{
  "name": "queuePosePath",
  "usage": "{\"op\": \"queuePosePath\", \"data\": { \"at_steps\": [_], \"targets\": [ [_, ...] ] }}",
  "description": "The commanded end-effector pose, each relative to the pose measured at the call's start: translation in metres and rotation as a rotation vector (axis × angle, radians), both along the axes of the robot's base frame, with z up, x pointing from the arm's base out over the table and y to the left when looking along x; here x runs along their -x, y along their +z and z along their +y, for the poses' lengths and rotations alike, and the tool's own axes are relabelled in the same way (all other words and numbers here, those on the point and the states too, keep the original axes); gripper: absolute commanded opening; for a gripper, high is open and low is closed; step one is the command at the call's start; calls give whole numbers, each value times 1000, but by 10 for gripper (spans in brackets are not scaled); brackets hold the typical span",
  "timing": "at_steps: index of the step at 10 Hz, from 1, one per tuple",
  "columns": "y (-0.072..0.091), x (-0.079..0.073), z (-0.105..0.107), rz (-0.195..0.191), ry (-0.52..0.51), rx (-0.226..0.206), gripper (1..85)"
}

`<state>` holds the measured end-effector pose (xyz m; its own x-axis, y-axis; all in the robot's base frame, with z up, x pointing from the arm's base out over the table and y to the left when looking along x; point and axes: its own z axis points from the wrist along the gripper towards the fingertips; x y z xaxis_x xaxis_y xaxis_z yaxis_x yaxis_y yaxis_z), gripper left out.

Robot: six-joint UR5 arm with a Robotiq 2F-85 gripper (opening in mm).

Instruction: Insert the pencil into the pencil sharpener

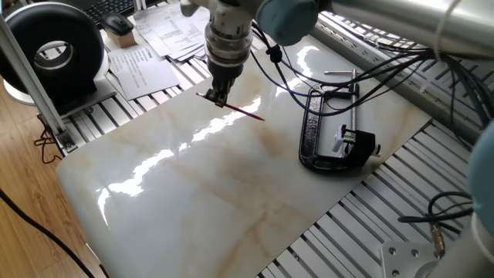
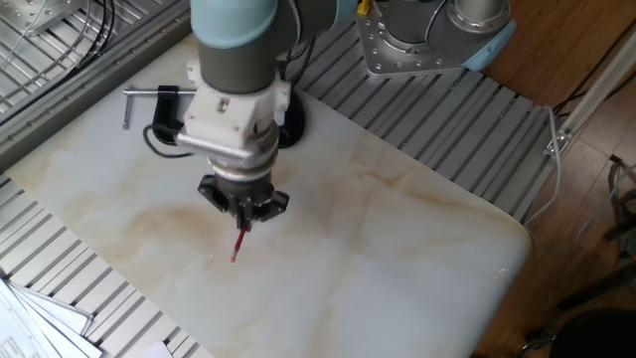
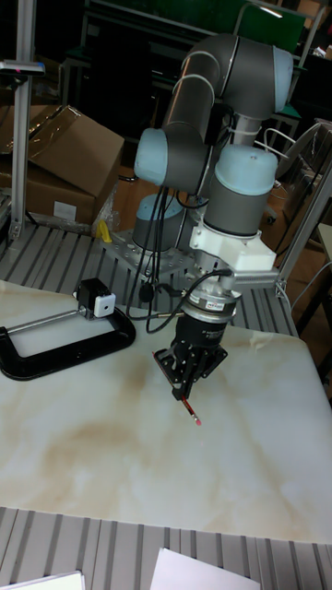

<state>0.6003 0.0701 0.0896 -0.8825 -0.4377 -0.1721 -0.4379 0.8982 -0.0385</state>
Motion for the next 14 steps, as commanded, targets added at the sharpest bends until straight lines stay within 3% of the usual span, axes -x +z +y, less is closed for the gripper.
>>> {"op": "queuePosePath", "data": {
  "at_steps": [1,3,4,7,9,10,12,14],
  "targets": [
    [-6,4,21,-21,60,-13,17],
    [-8,36,17,-17,84,44,17],
    [-9,42,16,-3,85,40,17],
    [-9,44,16,6,97,42,17],
    [-9,42,22,-1,82,17,17],
    [-12,49,20,1,79,37,17],
    [-21,74,17,6,105,20,17],
    [-28,100,-1,-1,124,21,17]
  ]
}}
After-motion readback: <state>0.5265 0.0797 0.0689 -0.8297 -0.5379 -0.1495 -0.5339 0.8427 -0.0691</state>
